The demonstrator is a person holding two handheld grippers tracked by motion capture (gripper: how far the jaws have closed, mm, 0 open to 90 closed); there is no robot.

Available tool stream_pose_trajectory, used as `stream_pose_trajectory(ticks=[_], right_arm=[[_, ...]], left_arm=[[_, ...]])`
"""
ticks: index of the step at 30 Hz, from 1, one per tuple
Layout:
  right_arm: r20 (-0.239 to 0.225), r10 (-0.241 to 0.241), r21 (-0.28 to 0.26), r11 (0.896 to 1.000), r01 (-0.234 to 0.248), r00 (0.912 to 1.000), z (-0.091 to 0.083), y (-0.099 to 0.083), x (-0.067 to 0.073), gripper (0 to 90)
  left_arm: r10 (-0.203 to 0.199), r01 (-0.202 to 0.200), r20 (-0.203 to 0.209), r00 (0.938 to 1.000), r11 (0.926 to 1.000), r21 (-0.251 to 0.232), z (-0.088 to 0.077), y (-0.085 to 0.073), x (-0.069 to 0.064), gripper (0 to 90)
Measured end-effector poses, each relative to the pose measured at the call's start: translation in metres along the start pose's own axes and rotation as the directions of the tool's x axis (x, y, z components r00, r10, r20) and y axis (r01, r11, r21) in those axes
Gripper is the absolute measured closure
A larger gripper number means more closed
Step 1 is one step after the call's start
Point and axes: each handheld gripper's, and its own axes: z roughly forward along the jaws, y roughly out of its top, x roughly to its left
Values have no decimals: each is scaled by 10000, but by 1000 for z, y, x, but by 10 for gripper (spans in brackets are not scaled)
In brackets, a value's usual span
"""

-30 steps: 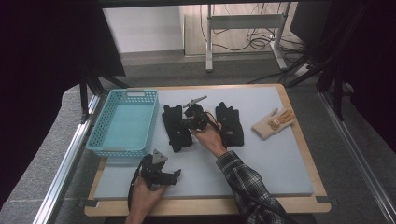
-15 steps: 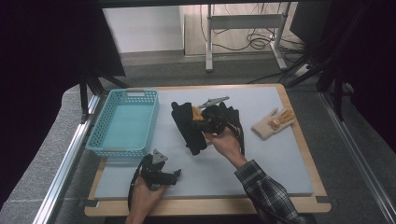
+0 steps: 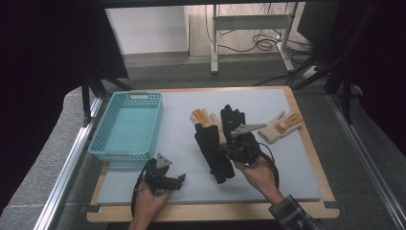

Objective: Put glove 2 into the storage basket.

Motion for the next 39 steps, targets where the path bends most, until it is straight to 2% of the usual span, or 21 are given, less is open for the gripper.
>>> stream_pose_trajectory(ticks=[2, 3, 6, 7, 8, 11, 13, 14, 15, 16, 17, 18, 20, 22, 24, 26, 29, 32, 35, 37, 39], right_arm=[[-3, 139, 64, 9999, -139, 9999, -3, -12, -2, 861], [-3, 139, 64, 9999, -139, 9999, -3, -12, -2, 861], [260, 365, 343, 9987, -374, 9990, -1, -38, -7, 859], [260, 365, 343, 9987, -374, 9990, -1, -38, -7, 859], [475, 347, 519, 9980, -372, 9983, 3, -50, -10, 857], [576, 342, 645, 9972, -379, 9978, 6, -58, -12, 852], [724, 111, 891, 9959, -176, 9973, 8, -66, -13, 792], [858, -68, 838, 9965, -4, 9963, 7, -67, -13, 722], [858, -68, 838, 9965, -4, 9963, 7, -67, -13, 722], [1159, -251, 600, 9980, 182, 9929, 0, -67, -18, 648], [1159, -251, 600, 9980, 182, 9929, 0, -67, -18, 648], [1459, -411, 524, 9981, 337, 9885, -5, -68, -23, 664], [1685, -510, 701, 9967, 397, 9844, -6, -72, -30, 742], [1763, -554, 808, 9959, 416, 9828, -5, -75, -34, 780], [1693, -470, 1001, 9945, 303, 9844, -1, -84, -39, 820], [1378, -577, 1136, 9926, 421, 9888, 5, -93, -39, 837], [1065, -814, 1091, 9916, 698, 9910, 10, -102, -28, 854], [809, -811, 1084, 9915, 721, 9934, 12, -102, -23, 856], [351, -1141, 1093, 9879, 1097, 9928, 16, -104, -6, 856], [352, -1380, 1106, 9849, 1334, 9898, 18, -103, -1, 856], [434, -1405, 1071, 9850, 1352, 9891, 17, -102, -1, 854]], left_arm=[[-24, 24, -6, 10000, 10000, 3, 0, 0, 0, 45], [-24, 24, -6, 10000, 10000, 3, 0, 0, 0, 45], [-42, 42, -12, 10000, 10000, 8, 0, 0, 0, 45], [-42, 42, -12, 10000, 10000, 8, 0, 0, 0, 45], [-44, 44, -11, 10000, 10000, 6, 0, 0, 0, 45], [-38, 38, -17, 10000, 10000, 11, 0, 0, 0, 45], [-36, 36, -19, 10000, 10000, 13, 0, 0, 0, 45], [-38, 38, -17, 10000, 10000, 12, 0, 0, 0, 45], [-14, 14, -13, 10000, 10000, 34, 0, 0, 0, 45], [-15, 15, -15, 10000, 10000, 34, 0, 0, 0, 45], [-15, 15, -15, 10000, 10000, 34, 0, 0, 0, 45], [-18, 18, -14, 10000, 10000, 31, 0, 0, 0, 45], [-20, 20, -21, 10000, 10000, 26, 0, 0, 0, 45], [-22, 22, -24, 10000, 10000, 25, 0, 0, 0, 45], [-24, 24, -25, 10000, 10000, 22, 0, 0, 0, 45], [-31, 31, -29, 10000, 10000, 18, 0, 0, 0, 45], [-34, 34, -37, 10000, 10000, 13, 0, 0, -1, 46], [-43, 43, -31, 10000, 10000, -9, 0, 0, -1, 46], [-43, 43, -34, 10000, 10000, -11, 0, 0, -1, 46], [-39, 39, -38, 10000, 10000, -11, 0, -1, -1, 46], [-39, 38, -40, 10000, 10000, -14, 0, -1, -1, 46]])
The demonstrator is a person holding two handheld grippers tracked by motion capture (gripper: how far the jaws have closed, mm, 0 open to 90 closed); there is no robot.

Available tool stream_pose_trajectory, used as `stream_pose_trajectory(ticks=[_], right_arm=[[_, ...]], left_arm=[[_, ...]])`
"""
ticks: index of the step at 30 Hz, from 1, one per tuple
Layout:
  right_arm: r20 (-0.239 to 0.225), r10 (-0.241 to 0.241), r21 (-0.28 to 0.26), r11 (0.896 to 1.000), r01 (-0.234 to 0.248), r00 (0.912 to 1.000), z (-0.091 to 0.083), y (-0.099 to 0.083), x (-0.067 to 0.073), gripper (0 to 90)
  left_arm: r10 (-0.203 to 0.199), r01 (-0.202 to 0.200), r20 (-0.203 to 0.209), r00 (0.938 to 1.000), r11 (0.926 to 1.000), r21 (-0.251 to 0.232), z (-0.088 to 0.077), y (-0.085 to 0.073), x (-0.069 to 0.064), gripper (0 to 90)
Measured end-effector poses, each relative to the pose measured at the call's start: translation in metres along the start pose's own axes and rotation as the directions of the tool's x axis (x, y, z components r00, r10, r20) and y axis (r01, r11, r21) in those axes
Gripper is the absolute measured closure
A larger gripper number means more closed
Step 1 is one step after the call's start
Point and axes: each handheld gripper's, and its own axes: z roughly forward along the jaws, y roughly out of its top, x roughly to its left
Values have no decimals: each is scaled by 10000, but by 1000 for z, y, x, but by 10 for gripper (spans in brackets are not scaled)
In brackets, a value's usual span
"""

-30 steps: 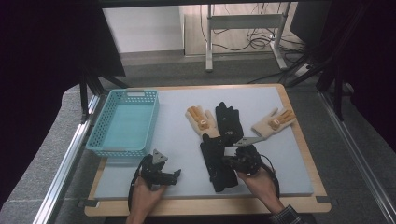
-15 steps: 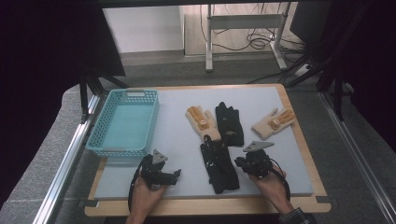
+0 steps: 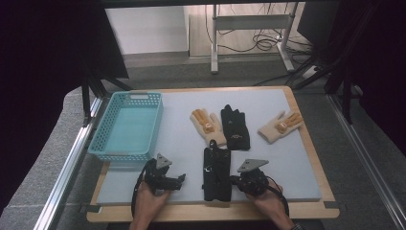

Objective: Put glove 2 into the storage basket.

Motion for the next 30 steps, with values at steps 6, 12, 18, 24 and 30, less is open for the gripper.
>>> stream_pose_trajectory(ticks=[6, 12, 18, 24, 30], right_arm=[[449, 481, -455, 9979, -461, 9978, -11, 3, -19, 739], [880, 793, -869, 9936, -717, 9930, -18, 12, -37, 604], [1082, 982, -1029, 9909, -871, 9893, -17, 23, -53, 531], [1200, 1147, -1188, 9878, -1005, 9861, -16, 33, -67, 503], [1287, 1266, -1237, 9861, -1108, 9836, -12, 43, -80, 489]], left_arm=[[1, -1, 2, 10000, 10000, 7, 0, 0, 0, 46], [0, 0, 1, 10000, 10000, 7, 0, 0, 0, 46], [-1, 1, 2, 10000, 10000, 7, 0, 0, 0, 46], [-6, 6, -1, 10000, 10000, 6, 0, 0, 0, 46], [-8, 8, 1, 10000, 10000, 5, 0, 0, 0, 46]])
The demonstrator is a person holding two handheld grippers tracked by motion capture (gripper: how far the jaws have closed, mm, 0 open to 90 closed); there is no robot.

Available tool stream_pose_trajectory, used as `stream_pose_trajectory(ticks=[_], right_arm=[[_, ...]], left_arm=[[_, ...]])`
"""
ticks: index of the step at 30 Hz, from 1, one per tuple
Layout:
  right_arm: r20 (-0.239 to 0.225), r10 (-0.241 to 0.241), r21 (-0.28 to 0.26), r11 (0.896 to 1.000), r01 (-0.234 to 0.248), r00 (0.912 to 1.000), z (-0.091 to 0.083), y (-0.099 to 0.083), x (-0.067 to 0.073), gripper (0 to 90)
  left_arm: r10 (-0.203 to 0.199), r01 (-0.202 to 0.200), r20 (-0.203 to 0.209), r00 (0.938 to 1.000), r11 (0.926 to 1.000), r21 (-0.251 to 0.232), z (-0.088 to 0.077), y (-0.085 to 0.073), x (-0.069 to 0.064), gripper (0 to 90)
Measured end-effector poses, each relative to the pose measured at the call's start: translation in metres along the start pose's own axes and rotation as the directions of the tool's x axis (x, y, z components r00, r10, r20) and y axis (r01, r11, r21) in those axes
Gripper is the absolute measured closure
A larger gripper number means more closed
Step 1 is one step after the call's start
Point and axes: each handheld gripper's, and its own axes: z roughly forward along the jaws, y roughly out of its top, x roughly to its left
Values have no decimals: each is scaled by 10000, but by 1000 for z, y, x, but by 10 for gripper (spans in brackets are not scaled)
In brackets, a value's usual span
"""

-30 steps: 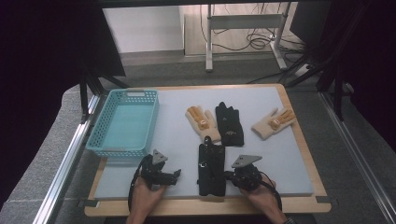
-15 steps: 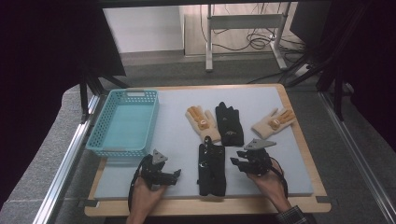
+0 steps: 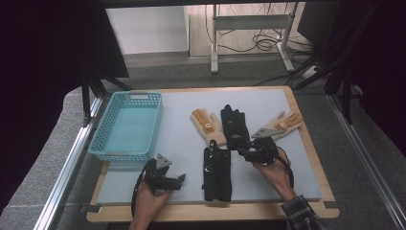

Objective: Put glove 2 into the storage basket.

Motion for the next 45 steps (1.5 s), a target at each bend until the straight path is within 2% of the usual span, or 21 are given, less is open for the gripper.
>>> stream_pose_trajectory(ticks=[6, 10, 17, 19, 23, 24, 30, 32, 33, 34, 35, 38, 40, 42, 45], right_arm=[[73, -52, 98, 9999, 52, 10000, 9, 9, -8, 575], [169, -45, 105, 9999, 43, 9998, 20, 18, -18, 639], [315, 66, 61, 10000, -68, 9995, 34, 31, -33, 646], [425, 83, 64, 9999, -86, 9991, 43, 39, -40, 607], [534, 106, 100, 9999, -112, 9985, 55, 45, -46, 554], [613, 124, 151, 9998, -134, 9980, 63, 48, -50, 519], [758, 27, 278, 9996, -48, 9971, 84, 51, -58, 432], [910, -66, 533, 9986, 18, 9958, 93, 52, -61, 407], [1027, -208, 844, 9964, 121, 9945, 98, 52, -62, 406], [1027, -208, 844, 9964, 121, 9945, 98, 52, -62, 406], [1124, -375, 1194, 9926, 240, 9930, 103, 51, -62, 408], [1087, -35, 1282, 9917, -105, 9941, 104, 50, -64, 490], [1142, -32, 1407, 9900, -129, 9935, 103, 52, -62, 563], [1142, -105, 1482, 9889, -66, 9934, 100, 54, -62, 700], [1077, -55, 1494, 9887, -107, 9942, 98, 54, -62, 739]], left_arm=[[-5, 5, 4, 10000, 10000, 0, 0, 0, 0, 46], [-1, 1, 1, 10000, 10000, 12, 0, 0, 0, 47], [-8, 8, 8, 10000, 10000, -22, 0, 0, 0, 46], [-7, 7, 8, 10000, 10000, -22, 0, 0, 0, 47], [-6, 6, 10, 10000, 10000, -23, 0, 0, 0, 47], [-8, 8, 10, 10000, 10000, -23, 0, 0, 0, 47], [-6, 6, 12, 10000, 10000, -25, 0, 0, 0, 47], [-7, 7, 9, 10000, 10000, -24, 0, 0, 0, 47], [-9, 9, 10, 10000, 10000, -26, 0, 0, 0, 47], [-9, 9, 10, 10000, 10000, -26, 0, 0, 0, 47], [-6, 6, 7, 10000, 10000, -29, 0, 0, 0, 47], [-5, 5, 5, 10000, 10000, -27, 0, 0, 0, 47], [-4, 4, 4, 10000, 10000, -28, 0, 0, 0, 47], [-6, 6, 3, 10000, 10000, -28, 0, 0, 0, 47], [-5, 5, 5, 10000, 10000, -28, 0, 0, 0, 47]])
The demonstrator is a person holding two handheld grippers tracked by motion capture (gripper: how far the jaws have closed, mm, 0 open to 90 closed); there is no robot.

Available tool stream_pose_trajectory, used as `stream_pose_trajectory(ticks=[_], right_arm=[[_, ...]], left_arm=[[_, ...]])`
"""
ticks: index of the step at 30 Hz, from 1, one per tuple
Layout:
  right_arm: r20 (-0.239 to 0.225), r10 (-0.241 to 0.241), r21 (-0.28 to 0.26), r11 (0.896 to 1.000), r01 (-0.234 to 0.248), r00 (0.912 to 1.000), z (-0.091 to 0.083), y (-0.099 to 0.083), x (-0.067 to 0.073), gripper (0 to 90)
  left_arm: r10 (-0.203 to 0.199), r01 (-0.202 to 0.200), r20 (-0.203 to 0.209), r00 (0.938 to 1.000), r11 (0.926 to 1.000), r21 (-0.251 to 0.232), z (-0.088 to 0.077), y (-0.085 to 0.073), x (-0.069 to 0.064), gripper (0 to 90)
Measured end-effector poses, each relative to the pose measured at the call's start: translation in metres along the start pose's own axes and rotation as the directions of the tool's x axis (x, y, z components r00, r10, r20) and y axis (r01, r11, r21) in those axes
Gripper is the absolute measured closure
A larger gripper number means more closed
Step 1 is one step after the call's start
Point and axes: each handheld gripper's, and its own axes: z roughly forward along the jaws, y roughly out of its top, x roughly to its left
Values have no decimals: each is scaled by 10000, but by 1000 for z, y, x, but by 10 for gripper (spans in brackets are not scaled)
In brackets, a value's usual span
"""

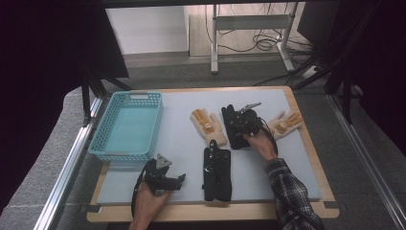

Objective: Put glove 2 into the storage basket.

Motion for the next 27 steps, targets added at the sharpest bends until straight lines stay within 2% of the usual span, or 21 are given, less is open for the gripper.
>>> stream_pose_trajectory(ticks=[4, 5, 8, 11, 16, 19, 20, 21, 22, 23, 24, 25, 26, 27], right_arm=[[-143, 317, -86, 9995, -319, 9994, -3, -1, -2, 785], [-218, 474, -332, 9983, -481, 9986, -9, -1, -3, 858], [-256, 620, -485, 9968, -632, 9977, -18, 0, -3, 858], [-144, 416, -483, 9979, -423, 9990, -23, -1, -2, 859], [-306, 575, -910, 9940, -600, 9979, -39, -1, -1, 859], [-407, 529, -1076, 9926, -570, 9978, -48, 1, 3, 858], [-451, 461, -1257, 9907, -515, 9979, -57, 2, 8, 858], [-451, 461, -1257, 9907, -515, 9979, -57, 2, 8, 858], [-493, 355, -1410, 9891, -421, 9982, -66, 3, 14, 858], [-493, 355, -1410, 9891, -421, 9982, -66, 3, 14, 858], [-596, 365, -1532, 9872, -453, 9976, -74, 4, 19, 858], [-596, 365, -1532, 9872, -453, 9976, -74, 4, 19, 858], [-791, 365, -1667, 9848, -493, 9962, -83, 4, 25, 858], [-791, 365, -1667, 9848, -493, 9962, -83, 4, 25, 858]], left_arm=[[-1, 1, 2, 10000, 10000, 2, 0, 0, 0, 47], [-2, 2, 2, 10000, 10000, 1, 0, 0, 0, 47], [-3, 3, 0, 10000, 10000, 0, 0, 0, 0, 47], [-1, 1, -1, 10000, 10000, 2, 0, 0, 0, 47], [-3, 3, -1, 10000, 10000, 3, 0, 0, 0, 47], [-3, 3, -1, 10000, 10000, 4, 0, 0, 0, 47], [0, 0, -5, 10000, 10000, 7, 0, 0, 0, 47], [0, 0, -5, 10000, 10000, 7, 0, 0, 0, 47], [-3, 3, -4, 10000, 10000, 8, 0, 0, 0, 47], [-3, 3, -4, 10000, 10000, 8, 0, 0, 0, 47], [-6, 6, -4, 10000, 10000, 7, 0, 0, 0, 47], [-4, 4, -5, 10000, 10000, 8, 0, 0, 0, 47], [-7, 7, -5, 10000, 10000, 7, 0, 0, 0, 47], [-7, 7, -5, 10000, 10000, 7, 0, 0, 0, 47]])
